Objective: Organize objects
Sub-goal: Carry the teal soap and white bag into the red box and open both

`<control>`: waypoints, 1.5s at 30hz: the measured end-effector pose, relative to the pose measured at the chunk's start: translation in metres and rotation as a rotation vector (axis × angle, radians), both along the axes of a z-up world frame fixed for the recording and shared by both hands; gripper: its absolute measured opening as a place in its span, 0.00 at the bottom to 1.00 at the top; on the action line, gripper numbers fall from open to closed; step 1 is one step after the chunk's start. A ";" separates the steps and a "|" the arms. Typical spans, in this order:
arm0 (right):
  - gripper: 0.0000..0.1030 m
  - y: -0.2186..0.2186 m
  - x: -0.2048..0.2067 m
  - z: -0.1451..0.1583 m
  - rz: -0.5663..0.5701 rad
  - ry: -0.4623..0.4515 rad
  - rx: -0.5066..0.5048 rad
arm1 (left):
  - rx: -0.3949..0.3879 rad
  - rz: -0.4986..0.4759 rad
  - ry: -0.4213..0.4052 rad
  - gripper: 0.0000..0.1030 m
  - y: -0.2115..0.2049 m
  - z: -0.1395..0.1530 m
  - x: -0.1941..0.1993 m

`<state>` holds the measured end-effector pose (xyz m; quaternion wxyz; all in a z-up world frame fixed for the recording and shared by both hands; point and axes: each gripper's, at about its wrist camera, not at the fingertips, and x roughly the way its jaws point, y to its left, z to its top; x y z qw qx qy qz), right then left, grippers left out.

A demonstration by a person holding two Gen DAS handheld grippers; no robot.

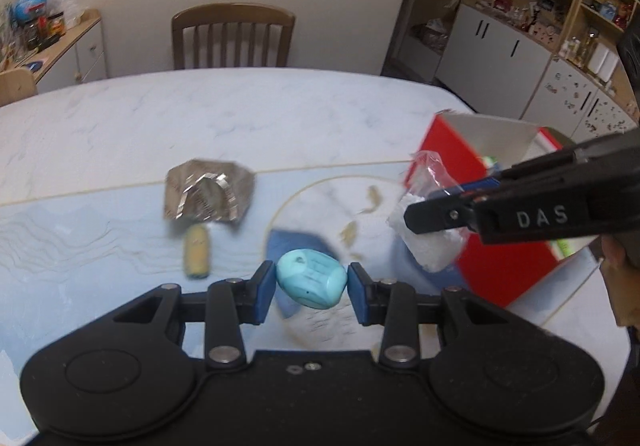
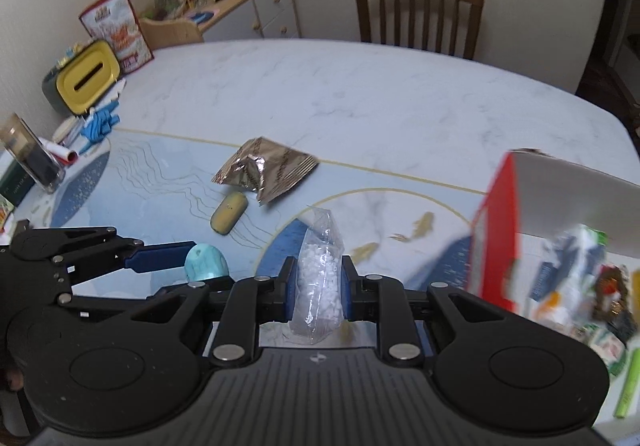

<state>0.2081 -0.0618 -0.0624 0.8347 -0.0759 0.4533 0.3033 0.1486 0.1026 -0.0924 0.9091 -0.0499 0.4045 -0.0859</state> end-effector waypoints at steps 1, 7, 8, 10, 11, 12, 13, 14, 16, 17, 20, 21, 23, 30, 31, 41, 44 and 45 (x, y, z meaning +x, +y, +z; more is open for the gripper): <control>0.20 -0.008 -0.002 0.004 -0.009 -0.006 0.007 | -0.005 -0.010 -0.001 0.36 -0.005 0.004 0.000; 0.20 -0.056 -0.008 0.022 -0.055 -0.014 0.065 | 0.001 -0.074 -0.034 0.36 -0.047 0.028 0.003; 0.20 -0.064 -0.008 0.024 -0.065 -0.015 0.071 | 0.003 -0.084 -0.041 0.36 -0.054 0.032 0.004; 0.20 -0.081 -0.009 0.027 -0.081 -0.020 0.078 | 0.012 -0.103 -0.058 0.36 -0.069 0.037 0.005; 0.20 -0.090 -0.009 0.029 -0.090 -0.026 0.081 | 0.017 -0.111 -0.063 0.36 -0.076 0.039 0.006; 0.20 -0.100 -0.008 0.031 -0.100 -0.032 0.083 | 0.018 -0.116 -0.065 0.36 -0.083 0.041 0.008; 0.20 -0.109 -0.007 0.032 -0.110 -0.038 0.084 | 0.017 -0.121 -0.066 0.36 -0.089 0.043 0.011; 0.20 -0.119 -0.006 0.034 -0.123 -0.043 0.085 | 0.016 -0.126 -0.067 0.36 -0.096 0.044 0.013; 0.20 -0.140 -0.002 0.036 -0.153 -0.049 0.088 | 0.015 -0.136 -0.073 0.36 -0.110 0.048 0.017; 0.20 -0.150 0.000 0.037 -0.168 -0.053 0.087 | 0.015 -0.141 -0.077 0.36 -0.118 0.050 0.020; 0.20 -0.179 0.005 0.038 -0.215 -0.061 0.087 | 0.021 -0.159 -0.082 0.36 -0.139 0.052 0.026; 0.20 -0.188 0.007 0.038 -0.230 -0.063 0.085 | 0.022 -0.165 -0.081 0.36 -0.146 0.052 0.028; 0.20 -0.204 0.010 0.036 -0.254 -0.066 0.079 | 0.023 -0.178 -0.078 0.36 -0.160 0.052 0.033; 0.20 -0.249 0.021 0.025 -0.324 -0.076 0.055 | 0.053 -0.217 -0.059 0.36 -0.202 0.043 0.047; 0.20 -0.257 0.023 0.023 -0.330 -0.078 0.050 | 0.058 -0.222 -0.056 0.36 -0.207 0.042 0.049; 0.20 -0.286 0.043 -0.004 -0.333 -0.067 0.000 | 0.053 -0.221 0.027 0.36 -0.250 0.018 0.087; 0.20 -0.285 0.051 -0.012 -0.323 -0.065 -0.024 | 0.069 -0.214 0.059 0.36 -0.259 0.006 0.098; 0.20 -0.285 0.053 -0.015 -0.319 -0.062 -0.029 | 0.076 -0.214 0.069 0.36 -0.263 0.002 0.101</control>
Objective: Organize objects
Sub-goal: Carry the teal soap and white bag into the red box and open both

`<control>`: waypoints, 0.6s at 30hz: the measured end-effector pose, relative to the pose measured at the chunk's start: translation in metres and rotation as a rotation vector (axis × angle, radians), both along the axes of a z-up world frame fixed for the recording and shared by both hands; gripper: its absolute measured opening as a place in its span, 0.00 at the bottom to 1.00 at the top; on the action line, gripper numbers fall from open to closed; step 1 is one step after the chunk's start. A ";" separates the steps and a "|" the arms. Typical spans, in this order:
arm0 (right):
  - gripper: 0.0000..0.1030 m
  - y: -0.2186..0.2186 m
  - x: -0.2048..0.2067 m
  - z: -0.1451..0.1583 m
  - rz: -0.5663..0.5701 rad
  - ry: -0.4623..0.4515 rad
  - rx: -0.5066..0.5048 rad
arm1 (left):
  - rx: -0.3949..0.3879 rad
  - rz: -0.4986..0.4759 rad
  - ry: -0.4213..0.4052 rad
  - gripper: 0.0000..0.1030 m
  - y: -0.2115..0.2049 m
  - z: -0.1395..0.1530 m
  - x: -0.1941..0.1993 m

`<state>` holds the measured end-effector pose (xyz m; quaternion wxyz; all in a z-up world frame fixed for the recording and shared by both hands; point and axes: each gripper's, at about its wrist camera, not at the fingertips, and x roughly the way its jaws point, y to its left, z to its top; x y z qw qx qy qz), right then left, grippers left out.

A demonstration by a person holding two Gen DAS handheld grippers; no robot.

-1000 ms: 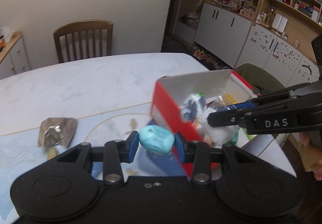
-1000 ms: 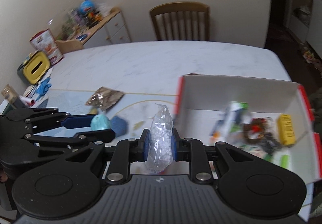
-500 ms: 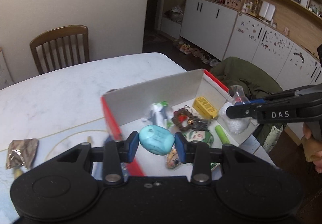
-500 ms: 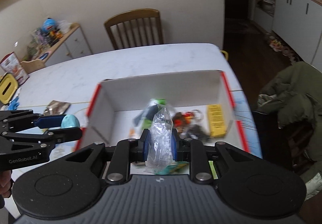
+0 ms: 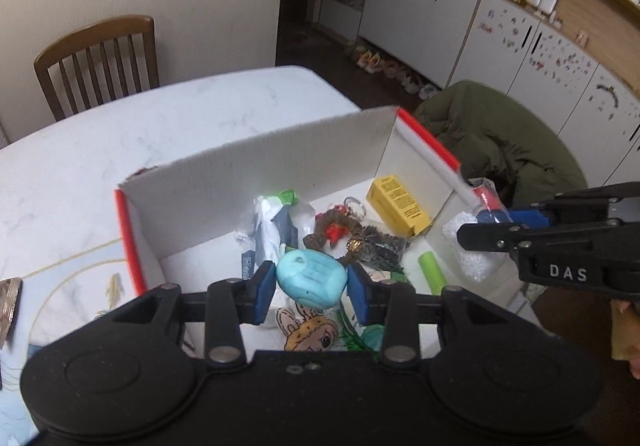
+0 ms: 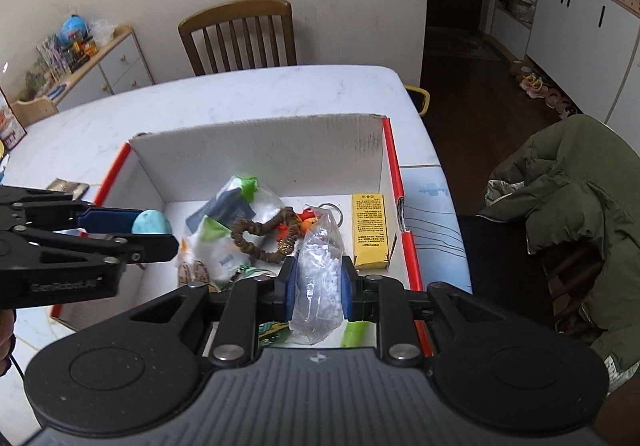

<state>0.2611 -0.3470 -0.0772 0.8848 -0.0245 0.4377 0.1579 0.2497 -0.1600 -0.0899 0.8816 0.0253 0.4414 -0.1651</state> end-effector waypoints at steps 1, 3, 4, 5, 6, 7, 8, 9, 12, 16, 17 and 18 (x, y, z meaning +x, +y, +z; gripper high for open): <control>0.20 0.000 0.002 -0.002 0.002 0.002 -0.007 | 0.007 0.000 0.008 0.36 -0.002 -0.003 0.003; 0.20 0.000 0.007 -0.007 0.009 0.005 -0.022 | 0.021 -0.008 0.021 0.36 -0.008 -0.008 0.009; 0.20 0.000 0.009 -0.009 0.012 0.008 -0.027 | 0.028 -0.014 0.026 0.36 -0.011 -0.010 0.011; 0.20 0.000 0.011 -0.011 0.018 0.011 -0.030 | 0.037 -0.017 0.030 0.36 -0.014 -0.013 0.013; 0.20 0.000 0.013 -0.012 0.024 0.011 -0.034 | 0.047 -0.019 0.035 0.36 -0.016 -0.015 0.015; 0.20 0.001 0.014 -0.014 0.031 0.011 -0.040 | 0.053 -0.021 0.041 0.36 -0.018 -0.018 0.017; 0.20 0.002 0.015 -0.015 0.038 0.013 -0.045 | 0.058 -0.021 0.048 0.36 -0.021 -0.020 0.020; 0.20 0.003 0.017 -0.017 0.046 0.014 -0.048 | 0.062 -0.022 0.057 0.36 -0.023 -0.023 0.022; 0.20 0.008 0.020 -0.021 0.069 0.015 -0.060 | 0.077 -0.019 0.075 0.36 -0.028 -0.029 0.026; 0.20 0.010 0.025 -0.027 0.081 0.024 -0.066 | 0.092 -0.019 0.092 0.36 -0.031 -0.034 0.029; 0.20 0.011 0.026 -0.028 0.083 0.026 -0.068 | 0.095 -0.019 0.097 0.36 -0.032 -0.036 0.029; 0.20 0.011 0.027 -0.030 0.086 0.028 -0.070 | 0.098 -0.018 0.100 0.36 -0.033 -0.036 0.030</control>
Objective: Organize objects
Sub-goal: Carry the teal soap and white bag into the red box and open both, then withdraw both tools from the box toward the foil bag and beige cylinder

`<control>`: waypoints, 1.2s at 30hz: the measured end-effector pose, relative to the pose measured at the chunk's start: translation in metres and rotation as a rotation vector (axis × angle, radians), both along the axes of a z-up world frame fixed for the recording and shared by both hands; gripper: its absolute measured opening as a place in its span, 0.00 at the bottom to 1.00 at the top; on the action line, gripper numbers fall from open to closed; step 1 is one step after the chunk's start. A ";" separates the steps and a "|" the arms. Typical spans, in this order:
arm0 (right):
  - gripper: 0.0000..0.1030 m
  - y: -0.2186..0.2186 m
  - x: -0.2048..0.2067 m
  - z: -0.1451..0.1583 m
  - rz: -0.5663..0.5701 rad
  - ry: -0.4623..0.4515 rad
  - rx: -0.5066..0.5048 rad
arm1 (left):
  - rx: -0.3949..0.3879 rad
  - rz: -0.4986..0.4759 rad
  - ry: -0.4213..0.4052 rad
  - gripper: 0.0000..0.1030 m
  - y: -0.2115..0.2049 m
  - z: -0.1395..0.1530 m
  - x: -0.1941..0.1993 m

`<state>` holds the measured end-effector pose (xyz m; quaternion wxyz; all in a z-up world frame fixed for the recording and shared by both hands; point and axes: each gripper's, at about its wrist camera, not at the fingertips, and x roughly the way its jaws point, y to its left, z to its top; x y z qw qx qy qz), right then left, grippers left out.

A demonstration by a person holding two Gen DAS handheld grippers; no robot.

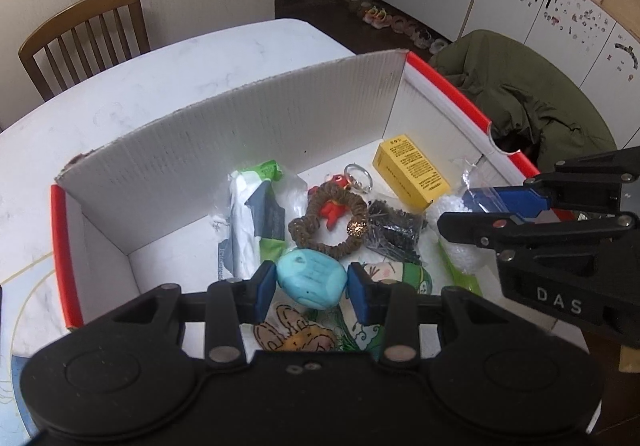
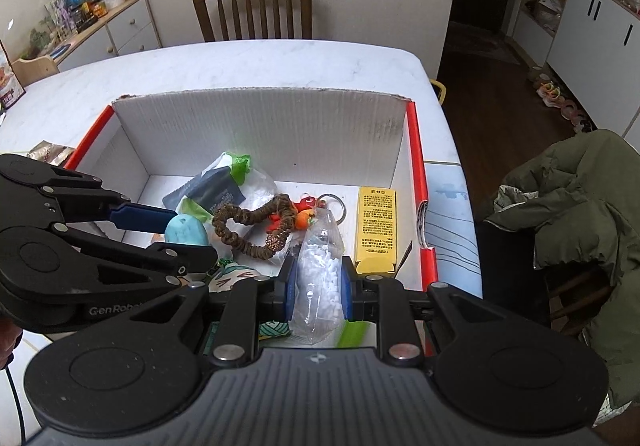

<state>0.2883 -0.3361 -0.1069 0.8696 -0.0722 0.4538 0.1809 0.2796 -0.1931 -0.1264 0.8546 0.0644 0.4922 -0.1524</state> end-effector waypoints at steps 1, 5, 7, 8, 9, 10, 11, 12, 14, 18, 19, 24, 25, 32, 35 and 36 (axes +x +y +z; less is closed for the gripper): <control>0.20 0.000 0.001 -0.002 0.002 0.002 -0.003 | 0.003 0.000 0.003 0.36 -0.001 -0.001 0.001; 0.20 0.000 0.005 -0.006 0.008 0.006 -0.009 | 0.014 0.006 0.019 0.36 -0.003 -0.005 0.004; 0.20 0.000 0.005 -0.007 0.017 0.000 -0.008 | 0.023 0.007 0.029 0.36 -0.005 -0.008 0.006; 0.20 0.000 0.006 -0.007 0.022 -0.001 -0.011 | 0.027 0.007 0.034 0.36 -0.005 -0.010 0.007; 0.20 0.001 0.006 -0.008 0.027 -0.003 -0.015 | 0.031 0.006 0.040 0.36 -0.006 -0.011 0.008; 0.20 0.002 0.006 -0.008 0.032 -0.003 -0.018 | 0.033 0.006 0.047 0.36 -0.006 -0.013 0.008; 0.20 0.002 0.007 -0.009 0.035 -0.001 -0.019 | 0.035 0.006 0.054 0.36 -0.007 -0.014 0.009; 0.20 0.003 0.007 -0.010 0.038 0.001 -0.018 | 0.037 0.007 0.062 0.36 -0.007 -0.016 0.010; 0.20 0.002 0.008 -0.011 0.044 0.004 -0.016 | 0.043 0.013 0.077 0.36 -0.008 -0.018 0.012; 0.20 0.001 0.010 -0.013 0.053 0.010 -0.010 | 0.052 0.022 0.121 0.37 -0.008 -0.022 0.017; 0.20 0.001 0.010 -0.013 0.055 0.008 -0.012 | 0.054 0.021 0.125 0.37 -0.008 -0.022 0.017; 0.21 -0.001 0.011 -0.013 0.062 0.018 0.003 | 0.067 0.015 0.130 0.39 -0.009 -0.022 0.016; 0.21 -0.002 0.011 -0.012 0.062 0.019 0.007 | 0.069 0.014 0.129 0.42 -0.009 -0.022 0.016; 0.21 -0.007 0.009 -0.011 0.070 0.034 0.024 | 0.069 0.022 0.107 0.57 -0.008 -0.019 0.012; 0.21 -0.010 0.006 -0.008 0.065 0.037 0.041 | 0.068 0.028 0.089 0.63 -0.006 -0.016 0.008; 0.21 -0.011 0.006 -0.007 0.063 0.037 0.045 | 0.068 0.027 0.081 0.63 -0.006 -0.014 0.006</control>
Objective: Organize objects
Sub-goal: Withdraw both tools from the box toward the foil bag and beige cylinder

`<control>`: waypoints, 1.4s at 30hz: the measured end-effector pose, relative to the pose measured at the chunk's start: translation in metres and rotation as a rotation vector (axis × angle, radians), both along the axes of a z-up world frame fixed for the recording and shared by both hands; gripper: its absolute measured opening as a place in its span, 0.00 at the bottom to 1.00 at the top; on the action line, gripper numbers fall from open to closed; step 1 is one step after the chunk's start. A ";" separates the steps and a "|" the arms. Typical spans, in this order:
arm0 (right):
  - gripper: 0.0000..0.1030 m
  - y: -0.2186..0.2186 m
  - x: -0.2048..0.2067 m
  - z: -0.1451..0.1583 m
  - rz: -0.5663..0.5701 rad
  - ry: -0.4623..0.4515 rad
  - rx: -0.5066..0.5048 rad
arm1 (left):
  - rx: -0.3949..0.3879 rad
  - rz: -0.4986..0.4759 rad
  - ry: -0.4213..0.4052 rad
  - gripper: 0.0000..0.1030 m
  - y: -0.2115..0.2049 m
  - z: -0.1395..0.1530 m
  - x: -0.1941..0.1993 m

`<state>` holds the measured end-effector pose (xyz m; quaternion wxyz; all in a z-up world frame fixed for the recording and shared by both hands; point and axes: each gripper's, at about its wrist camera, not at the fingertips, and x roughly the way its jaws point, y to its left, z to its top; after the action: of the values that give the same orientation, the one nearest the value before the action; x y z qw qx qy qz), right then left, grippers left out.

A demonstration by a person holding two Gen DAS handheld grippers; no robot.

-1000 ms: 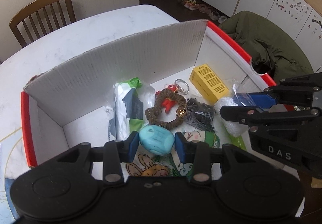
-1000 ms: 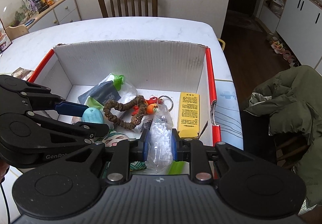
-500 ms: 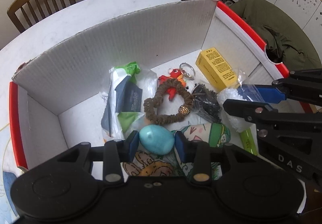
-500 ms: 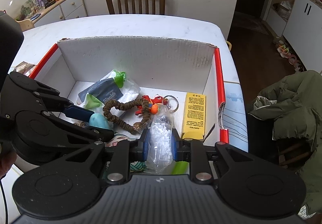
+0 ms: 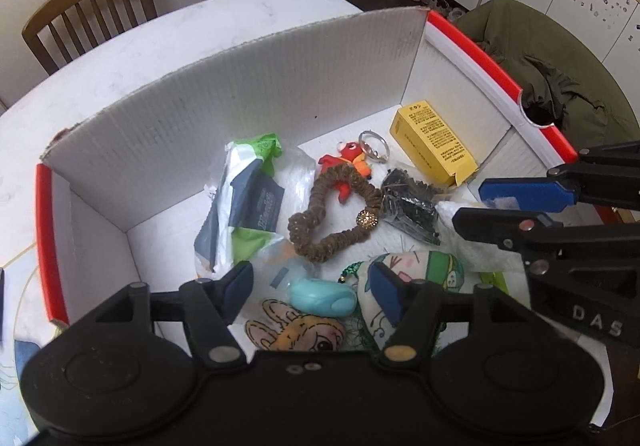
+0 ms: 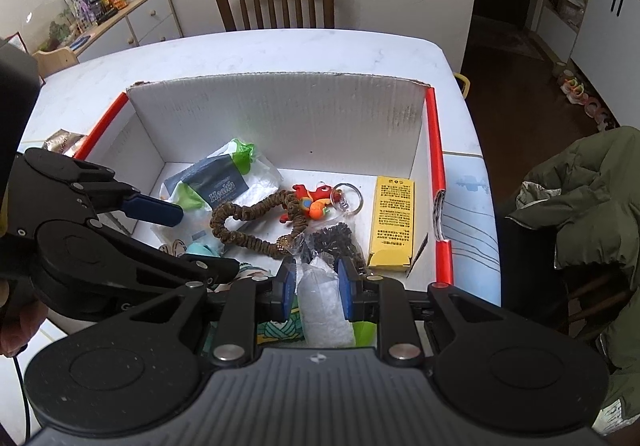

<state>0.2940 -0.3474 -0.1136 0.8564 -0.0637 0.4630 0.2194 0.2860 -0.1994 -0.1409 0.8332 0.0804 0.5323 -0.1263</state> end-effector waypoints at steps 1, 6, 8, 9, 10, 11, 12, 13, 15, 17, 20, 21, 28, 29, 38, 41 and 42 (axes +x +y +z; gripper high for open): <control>0.21 -0.001 -0.001 0.002 -0.002 -0.001 0.003 | -0.001 0.001 -0.006 0.63 0.001 0.001 -0.001; 0.23 -0.006 -0.008 0.012 -0.013 -0.021 0.027 | -0.020 0.014 -0.041 0.72 0.002 0.009 -0.008; 0.23 -0.007 -0.011 0.018 -0.011 -0.031 0.036 | -0.024 0.019 -0.062 0.73 0.004 0.015 -0.012; 0.24 -0.007 -0.013 0.020 -0.010 -0.036 0.039 | -0.026 0.021 -0.070 0.74 0.004 0.017 -0.013; 0.24 -0.008 -0.014 0.022 -0.010 -0.041 0.043 | -0.026 0.026 -0.077 0.75 0.005 0.020 -0.014; 0.26 -0.008 -0.016 0.024 -0.011 -0.044 0.046 | -0.029 0.033 -0.084 0.75 0.007 0.022 -0.016; 0.26 -0.009 -0.017 0.026 -0.011 -0.047 0.050 | -0.036 0.035 -0.091 0.75 0.008 0.025 -0.017; 0.27 -0.010 -0.018 0.028 -0.013 -0.051 0.052 | -0.042 0.036 -0.100 0.75 0.009 0.028 -0.019; 0.27 -0.011 -0.021 0.032 -0.020 -0.063 0.058 | -0.050 0.036 -0.121 0.77 0.011 0.035 -0.024; 0.27 -0.012 -0.024 0.035 -0.023 -0.071 0.066 | -0.061 0.036 -0.142 0.80 0.014 0.044 -0.030; 0.27 -0.013 -0.028 0.040 -0.022 -0.078 0.079 | -0.084 0.043 -0.170 0.82 0.020 0.055 -0.038; 0.27 -0.013 -0.030 0.042 -0.023 -0.081 0.082 | -0.089 0.044 -0.179 0.83 0.020 0.057 -0.039; 0.27 -0.014 -0.042 0.057 -0.025 -0.122 0.101 | -0.123 0.090 -0.268 0.84 0.041 0.083 -0.059; 0.27 -0.014 -0.044 0.059 -0.025 -0.125 0.105 | -0.128 0.099 -0.281 0.85 0.046 0.086 -0.062; 0.27 -0.004 -0.061 0.071 -0.042 -0.141 0.121 | -0.145 0.151 -0.355 0.88 0.093 0.103 -0.089; 0.30 0.007 -0.066 0.074 -0.044 -0.145 0.120 | -0.145 0.174 -0.372 0.89 0.114 0.105 -0.097; 0.32 0.011 -0.068 0.074 -0.046 -0.146 0.119 | -0.146 0.182 -0.377 0.89 0.121 0.106 -0.100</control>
<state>0.2259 -0.3362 -0.0398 0.8949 -0.0178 0.3869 0.2218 0.1859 -0.0779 -0.0348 0.9295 -0.0063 0.3617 -0.0718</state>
